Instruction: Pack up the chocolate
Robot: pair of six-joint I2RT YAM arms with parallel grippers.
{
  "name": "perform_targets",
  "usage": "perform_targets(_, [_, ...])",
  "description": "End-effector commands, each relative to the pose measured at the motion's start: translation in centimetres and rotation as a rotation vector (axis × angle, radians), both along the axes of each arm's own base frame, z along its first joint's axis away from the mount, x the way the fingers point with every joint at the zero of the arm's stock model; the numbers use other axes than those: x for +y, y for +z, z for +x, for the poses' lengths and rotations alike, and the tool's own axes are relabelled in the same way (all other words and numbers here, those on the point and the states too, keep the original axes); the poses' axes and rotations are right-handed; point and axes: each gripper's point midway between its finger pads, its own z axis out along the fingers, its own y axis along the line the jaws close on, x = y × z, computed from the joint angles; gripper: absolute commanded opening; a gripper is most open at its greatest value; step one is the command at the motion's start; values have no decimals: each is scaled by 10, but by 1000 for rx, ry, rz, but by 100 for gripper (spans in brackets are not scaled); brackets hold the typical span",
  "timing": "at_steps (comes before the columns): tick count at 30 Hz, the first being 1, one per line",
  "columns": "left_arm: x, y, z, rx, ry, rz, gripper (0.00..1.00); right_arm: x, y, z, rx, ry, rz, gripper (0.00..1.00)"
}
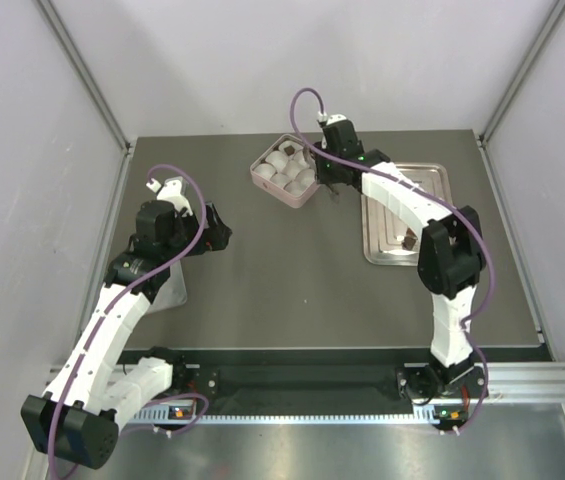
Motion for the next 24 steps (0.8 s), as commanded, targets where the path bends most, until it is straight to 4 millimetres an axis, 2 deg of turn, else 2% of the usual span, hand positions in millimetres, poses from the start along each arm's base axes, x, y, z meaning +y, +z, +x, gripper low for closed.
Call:
perform_targets(1, [-2,9,6,-51,-8,2,99,17,36,28,-147,18,49,32])
perform_targets(8, [-1,8,7,-47,-5,5,99,23,26,44,-162,12,37,32])
perform_targets(15, [-1,8,7,-48,-5,7,99,21,2,51,-136,-7,-1,34])
perform_targets(24, [0,7,7,-43,-1,12,99,14,-6,57,-149,-20,-57,37])
